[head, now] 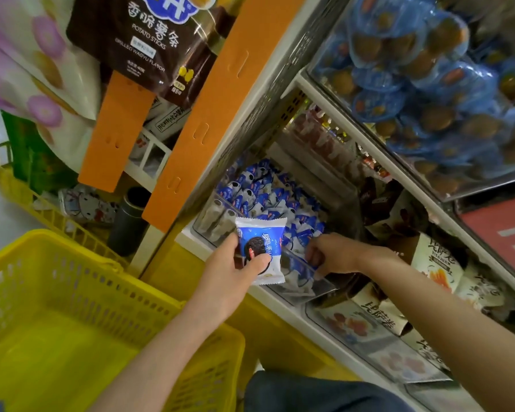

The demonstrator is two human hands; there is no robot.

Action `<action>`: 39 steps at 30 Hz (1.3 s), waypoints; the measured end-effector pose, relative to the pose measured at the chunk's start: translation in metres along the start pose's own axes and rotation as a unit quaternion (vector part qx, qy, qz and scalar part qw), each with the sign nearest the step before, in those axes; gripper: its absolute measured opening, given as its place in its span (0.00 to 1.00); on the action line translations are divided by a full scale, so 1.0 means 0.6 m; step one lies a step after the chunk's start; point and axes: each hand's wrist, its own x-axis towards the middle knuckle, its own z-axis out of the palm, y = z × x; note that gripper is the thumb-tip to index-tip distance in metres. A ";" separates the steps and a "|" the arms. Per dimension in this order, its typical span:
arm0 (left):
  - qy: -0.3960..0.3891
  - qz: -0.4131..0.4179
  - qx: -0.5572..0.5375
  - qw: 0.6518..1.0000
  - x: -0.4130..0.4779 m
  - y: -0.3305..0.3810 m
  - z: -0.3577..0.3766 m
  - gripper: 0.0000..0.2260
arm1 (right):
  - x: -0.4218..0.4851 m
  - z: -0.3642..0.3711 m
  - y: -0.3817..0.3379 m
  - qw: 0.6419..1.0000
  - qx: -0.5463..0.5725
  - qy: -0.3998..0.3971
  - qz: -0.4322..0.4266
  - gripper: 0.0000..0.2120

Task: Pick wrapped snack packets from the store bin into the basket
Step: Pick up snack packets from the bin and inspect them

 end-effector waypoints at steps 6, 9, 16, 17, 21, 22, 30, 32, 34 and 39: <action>0.009 -0.007 0.023 1.000 -0.005 0.000 -0.008 0.10 | -0.018 -0.002 -0.008 0.996 -0.055 0.075 -0.014 0.07; 0.017 -0.016 0.026 0.999 -0.005 0.000 -0.006 0.10 | -0.045 -0.016 -0.004 0.982 -0.090 0.167 -0.009 0.06; 0.031 -0.115 -0.049 0.992 -0.018 -0.001 -0.002 0.11 | -0.130 -0.024 -0.019 0.880 0.149 0.443 -0.086 0.04; 0.030 -0.140 -0.084 0.986 -0.022 0.002 -0.002 0.12 | -0.143 -0.017 -0.031 0.866 0.167 0.455 -0.123 0.05; -0.065 -0.192 -0.222 0.954 -0.037 0.008 -0.011 0.22 | -0.171 0.032 -0.079 0.846 0.172 0.457 -0.215 0.04; -0.104 -0.187 -0.220 0.952 -0.042 0.010 -0.013 0.23 | -0.172 0.044 -0.089 0.848 0.172 0.447 -0.228 0.03; -0.131 -0.141 -0.166 0.967 -0.067 0.016 -0.023 0.22 | -0.151 0.054 -0.093 0.854 0.333 0.344 -0.205 0.06; -0.110 -0.130 -0.153 0.973 -0.065 0.019 -0.027 0.21 | -0.123 0.035 -0.068 0.870 0.331 0.345 -0.119 0.06; -0.098 -0.125 -0.140 0.977 -0.063 0.024 -0.030 0.21 | -0.087 0.020 -0.043 0.914 0.300 0.270 -0.041 0.08; -0.091 -0.130 -0.126 0.979 -0.061 0.029 -0.032 0.23 | -0.011 0.012 -0.025 0.989 0.130 0.076 0.002 0.13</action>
